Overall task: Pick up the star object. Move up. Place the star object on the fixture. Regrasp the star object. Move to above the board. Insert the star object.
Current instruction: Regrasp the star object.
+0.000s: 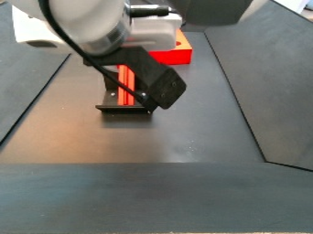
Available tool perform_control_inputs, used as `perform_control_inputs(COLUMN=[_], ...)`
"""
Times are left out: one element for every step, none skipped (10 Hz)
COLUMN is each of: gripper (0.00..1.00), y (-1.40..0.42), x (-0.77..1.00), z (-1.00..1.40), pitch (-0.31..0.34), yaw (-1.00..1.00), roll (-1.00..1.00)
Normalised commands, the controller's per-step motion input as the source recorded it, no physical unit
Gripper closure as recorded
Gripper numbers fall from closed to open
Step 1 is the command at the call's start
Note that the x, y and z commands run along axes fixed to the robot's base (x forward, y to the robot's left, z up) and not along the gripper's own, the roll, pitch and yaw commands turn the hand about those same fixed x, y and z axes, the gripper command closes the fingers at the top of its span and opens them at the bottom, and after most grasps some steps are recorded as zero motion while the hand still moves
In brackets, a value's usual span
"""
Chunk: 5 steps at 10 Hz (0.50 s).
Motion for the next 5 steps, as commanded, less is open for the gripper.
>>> perform_control_inputs(gripper=[0.0,0.0,0.0,0.0,0.0], y=[-1.0,-1.0,-1.0,-0.89,-0.73], x=[-0.09,-0.11,-0.13,-0.12,-0.09], z=[0.9,0.88,0.85,0.64,0.42], pitch=[0.042,0.029,0.024,0.017,0.016], yaw=[0.01,0.01,0.01,0.01,0.01], roll=[1.0,1.0,1.0,1.0,1.0])
